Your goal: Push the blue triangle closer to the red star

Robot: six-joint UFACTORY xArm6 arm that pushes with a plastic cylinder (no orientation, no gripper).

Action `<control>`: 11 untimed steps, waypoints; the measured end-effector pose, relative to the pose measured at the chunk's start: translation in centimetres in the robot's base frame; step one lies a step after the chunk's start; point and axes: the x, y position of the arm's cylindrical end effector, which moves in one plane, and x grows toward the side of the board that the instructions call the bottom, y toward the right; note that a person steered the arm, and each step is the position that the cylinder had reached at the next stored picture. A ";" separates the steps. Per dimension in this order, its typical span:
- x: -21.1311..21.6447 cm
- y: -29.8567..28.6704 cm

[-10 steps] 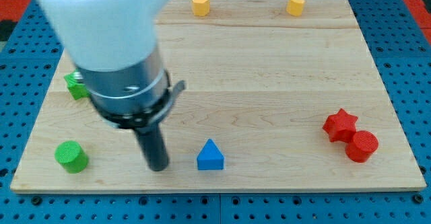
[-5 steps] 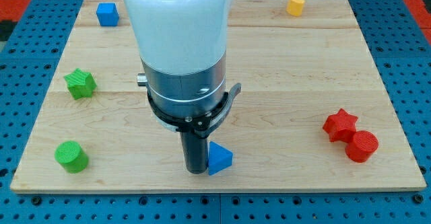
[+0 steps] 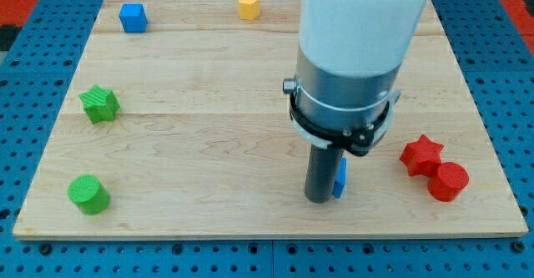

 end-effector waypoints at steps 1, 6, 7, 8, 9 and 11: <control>-1.6 -1.3; -2.1 2.1; -2.6 4.1; -2.6 5.4; -2.6 6.5; -3.3 5.5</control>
